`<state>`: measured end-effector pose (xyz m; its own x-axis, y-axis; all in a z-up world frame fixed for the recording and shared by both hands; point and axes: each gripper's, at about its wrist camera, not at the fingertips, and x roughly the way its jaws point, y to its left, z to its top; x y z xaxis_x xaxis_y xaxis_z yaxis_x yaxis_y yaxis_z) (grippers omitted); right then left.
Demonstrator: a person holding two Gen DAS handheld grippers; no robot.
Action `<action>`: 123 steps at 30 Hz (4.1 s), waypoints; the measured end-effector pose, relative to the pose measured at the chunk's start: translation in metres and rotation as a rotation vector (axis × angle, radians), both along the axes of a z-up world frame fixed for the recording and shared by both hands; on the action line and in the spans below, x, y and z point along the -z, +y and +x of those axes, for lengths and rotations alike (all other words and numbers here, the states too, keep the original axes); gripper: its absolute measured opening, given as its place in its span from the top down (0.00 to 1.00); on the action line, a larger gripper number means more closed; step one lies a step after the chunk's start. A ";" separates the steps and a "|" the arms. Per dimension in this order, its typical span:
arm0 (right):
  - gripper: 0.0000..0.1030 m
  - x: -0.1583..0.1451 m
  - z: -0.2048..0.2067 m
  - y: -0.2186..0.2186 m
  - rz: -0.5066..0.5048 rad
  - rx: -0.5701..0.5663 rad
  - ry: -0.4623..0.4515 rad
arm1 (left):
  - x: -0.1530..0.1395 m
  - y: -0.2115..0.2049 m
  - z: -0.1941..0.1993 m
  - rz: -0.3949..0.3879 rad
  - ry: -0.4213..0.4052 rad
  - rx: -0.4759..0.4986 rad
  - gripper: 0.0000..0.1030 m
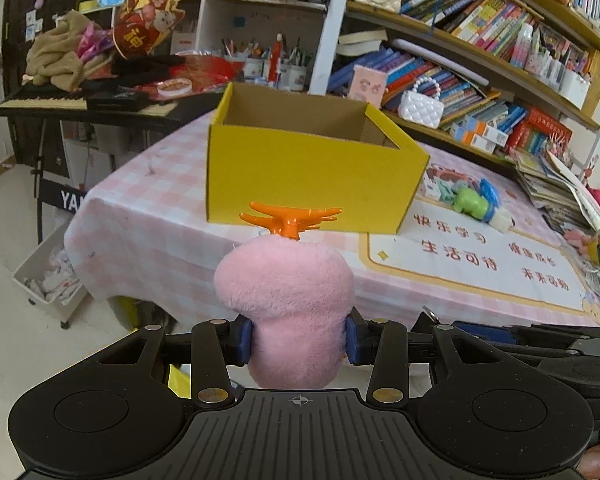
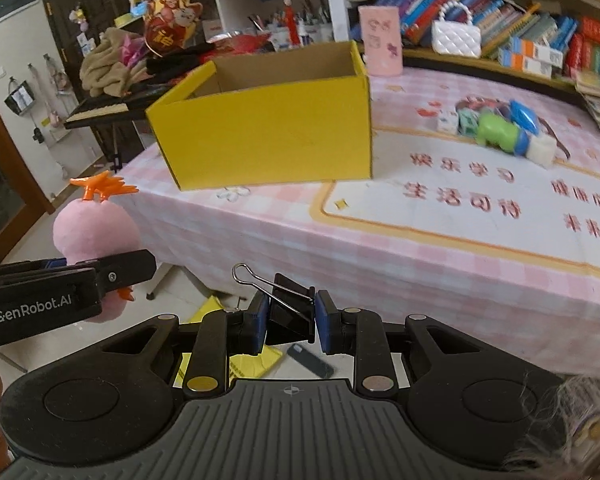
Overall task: Organize objects
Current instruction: 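Carry the binder clip and pink fuzzy toy over the yellow box, then open both tools to drop the clip and fuzzy toy into the box, then lift both open tools away from the box, then move both open tools from the box toward the toy cluster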
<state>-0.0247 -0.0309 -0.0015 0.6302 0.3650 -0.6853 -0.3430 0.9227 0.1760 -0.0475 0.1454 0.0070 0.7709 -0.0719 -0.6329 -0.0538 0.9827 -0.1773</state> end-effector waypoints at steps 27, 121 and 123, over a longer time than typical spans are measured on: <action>0.78 -0.065 0.172 0.027 0.014 0.048 -0.258 | -0.042 0.006 0.161 0.116 -0.176 -0.005 0.61; 0.54 0.015 0.004 -0.047 -0.222 0.458 -0.041 | 0.015 -0.065 0.035 0.154 -0.014 0.239 0.16; 0.53 0.015 0.002 -0.052 -0.220 0.494 -0.032 | 0.016 -0.070 0.037 0.157 -0.012 0.271 0.15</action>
